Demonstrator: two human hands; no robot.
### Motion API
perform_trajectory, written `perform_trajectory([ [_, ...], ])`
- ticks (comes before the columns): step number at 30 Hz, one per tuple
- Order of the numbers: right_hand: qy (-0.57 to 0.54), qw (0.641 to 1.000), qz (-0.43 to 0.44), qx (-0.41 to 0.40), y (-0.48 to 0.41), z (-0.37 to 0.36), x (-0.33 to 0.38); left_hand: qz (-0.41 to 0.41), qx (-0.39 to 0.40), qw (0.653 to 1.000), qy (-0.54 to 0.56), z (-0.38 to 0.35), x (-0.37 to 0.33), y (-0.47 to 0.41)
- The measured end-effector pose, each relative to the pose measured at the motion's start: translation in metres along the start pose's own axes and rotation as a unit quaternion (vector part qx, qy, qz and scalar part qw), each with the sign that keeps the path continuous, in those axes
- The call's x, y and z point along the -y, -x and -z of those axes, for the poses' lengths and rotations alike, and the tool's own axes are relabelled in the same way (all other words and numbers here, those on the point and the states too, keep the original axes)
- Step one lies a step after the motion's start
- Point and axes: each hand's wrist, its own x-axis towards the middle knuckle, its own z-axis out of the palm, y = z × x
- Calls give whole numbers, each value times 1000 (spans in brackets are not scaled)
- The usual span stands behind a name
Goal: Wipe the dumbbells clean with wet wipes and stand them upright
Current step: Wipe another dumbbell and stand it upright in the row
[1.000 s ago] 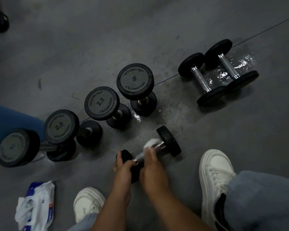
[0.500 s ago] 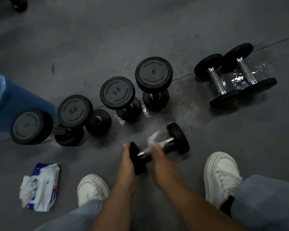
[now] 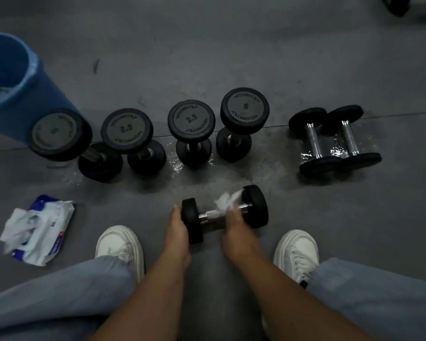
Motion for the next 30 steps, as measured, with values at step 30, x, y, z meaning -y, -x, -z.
perform_trajectory([
  [30,-147,974,-97,-141,-9,-13,-1,55,-32,992,107,22,15,32],
])
